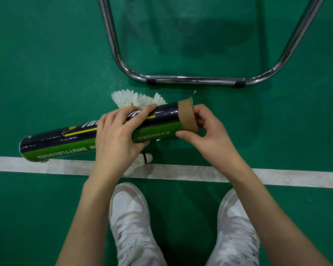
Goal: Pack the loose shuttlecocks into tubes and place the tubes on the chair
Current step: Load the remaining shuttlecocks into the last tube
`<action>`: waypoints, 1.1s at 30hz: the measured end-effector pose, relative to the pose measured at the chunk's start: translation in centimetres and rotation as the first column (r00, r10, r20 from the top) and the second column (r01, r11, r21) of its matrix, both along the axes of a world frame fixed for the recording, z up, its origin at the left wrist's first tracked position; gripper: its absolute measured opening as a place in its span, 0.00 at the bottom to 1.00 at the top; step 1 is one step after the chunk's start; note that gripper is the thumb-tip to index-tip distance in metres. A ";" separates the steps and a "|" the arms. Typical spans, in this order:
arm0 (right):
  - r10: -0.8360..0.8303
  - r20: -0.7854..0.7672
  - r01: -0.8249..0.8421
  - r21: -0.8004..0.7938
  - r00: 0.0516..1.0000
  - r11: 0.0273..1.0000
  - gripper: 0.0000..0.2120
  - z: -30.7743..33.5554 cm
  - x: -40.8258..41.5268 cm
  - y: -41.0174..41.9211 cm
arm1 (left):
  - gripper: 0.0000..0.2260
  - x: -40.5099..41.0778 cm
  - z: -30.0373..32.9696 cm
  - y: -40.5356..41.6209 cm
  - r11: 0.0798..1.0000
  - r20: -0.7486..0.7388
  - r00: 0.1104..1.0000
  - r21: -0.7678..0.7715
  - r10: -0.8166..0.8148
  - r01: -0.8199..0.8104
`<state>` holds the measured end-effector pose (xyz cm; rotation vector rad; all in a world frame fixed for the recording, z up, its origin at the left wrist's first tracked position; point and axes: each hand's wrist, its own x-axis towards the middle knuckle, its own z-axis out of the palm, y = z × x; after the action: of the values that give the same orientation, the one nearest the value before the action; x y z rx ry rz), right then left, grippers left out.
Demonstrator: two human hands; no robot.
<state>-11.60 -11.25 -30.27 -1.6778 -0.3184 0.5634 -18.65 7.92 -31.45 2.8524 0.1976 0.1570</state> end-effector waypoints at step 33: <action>-0.093 0.012 0.091 -0.389 0.996 0.917 0.14 -7.5 2.6 -0.9 | 0.40 -1.4 -1.7 2.4 0.997 -0.048 0.996 0.000 0.078 -0.078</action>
<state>-9.04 -12.19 -37.80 -2.0635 -0.1239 0.5885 -20.08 10.27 -33.11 2.8495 0.3189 0.1046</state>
